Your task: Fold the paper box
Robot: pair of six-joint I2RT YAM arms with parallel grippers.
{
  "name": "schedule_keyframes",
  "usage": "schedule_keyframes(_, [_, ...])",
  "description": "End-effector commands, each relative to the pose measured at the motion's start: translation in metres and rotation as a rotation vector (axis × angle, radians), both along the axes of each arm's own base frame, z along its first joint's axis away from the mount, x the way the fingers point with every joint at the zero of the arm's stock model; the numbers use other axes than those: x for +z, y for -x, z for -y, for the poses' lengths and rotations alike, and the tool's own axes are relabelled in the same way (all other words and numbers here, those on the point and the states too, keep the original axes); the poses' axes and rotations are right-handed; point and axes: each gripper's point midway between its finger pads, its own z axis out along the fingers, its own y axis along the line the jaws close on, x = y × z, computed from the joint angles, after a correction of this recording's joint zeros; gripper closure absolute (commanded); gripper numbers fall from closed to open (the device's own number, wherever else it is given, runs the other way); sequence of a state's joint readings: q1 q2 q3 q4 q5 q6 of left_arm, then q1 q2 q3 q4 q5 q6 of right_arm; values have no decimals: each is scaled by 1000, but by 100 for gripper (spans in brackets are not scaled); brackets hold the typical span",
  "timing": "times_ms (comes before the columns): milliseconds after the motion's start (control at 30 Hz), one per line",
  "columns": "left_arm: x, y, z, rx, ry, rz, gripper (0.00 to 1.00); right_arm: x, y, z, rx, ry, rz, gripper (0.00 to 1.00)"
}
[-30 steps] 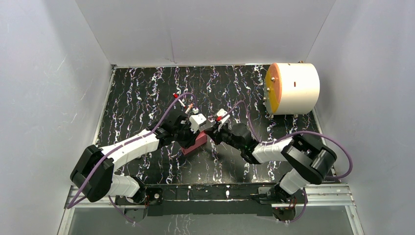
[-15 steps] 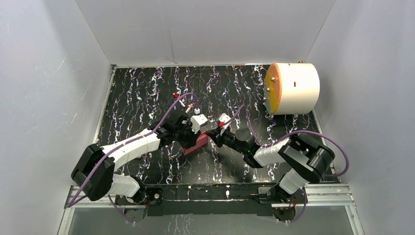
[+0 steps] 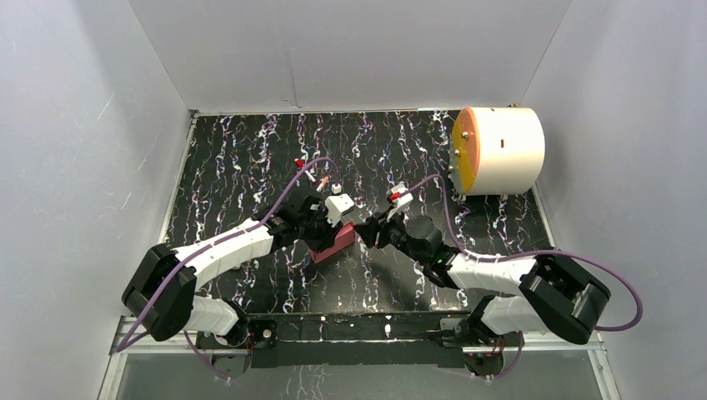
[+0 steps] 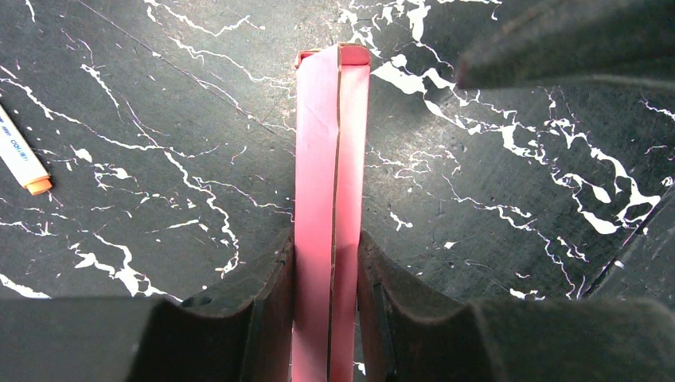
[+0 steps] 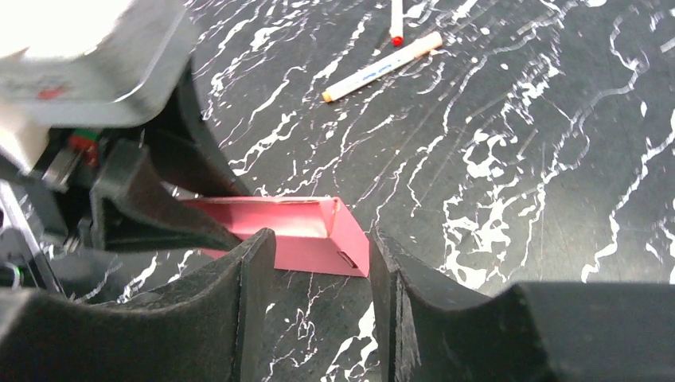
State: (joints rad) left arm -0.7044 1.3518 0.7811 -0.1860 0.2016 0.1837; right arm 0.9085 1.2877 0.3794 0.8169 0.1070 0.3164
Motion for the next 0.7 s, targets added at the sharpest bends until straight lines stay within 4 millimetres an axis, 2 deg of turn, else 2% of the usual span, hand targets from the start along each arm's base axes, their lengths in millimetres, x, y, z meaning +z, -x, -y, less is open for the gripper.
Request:
schedule_keyframes(0, [-5,2,-5,-6,-38,-9,99,21,-21,5,-188,-118,-132,44])
schedule_keyframes(200, [-6,3,-4,-13,-39,-12,99,29,-35,-7,-260,-185,-241,43])
schedule_keyframes(333, [-6,3,-5,-16,-40,-8,99,23,-41,-20,-261,-166,-289,43])
schedule_keyframes(500, [-5,2,-5,-16,-43,-1,99,-2,-41,-26,-267,-93,-357,43])
schedule_keyframes(667, [-5,1,-7,-7,-51,7,99,-29,-28,-25,-233,-40,-421,47])
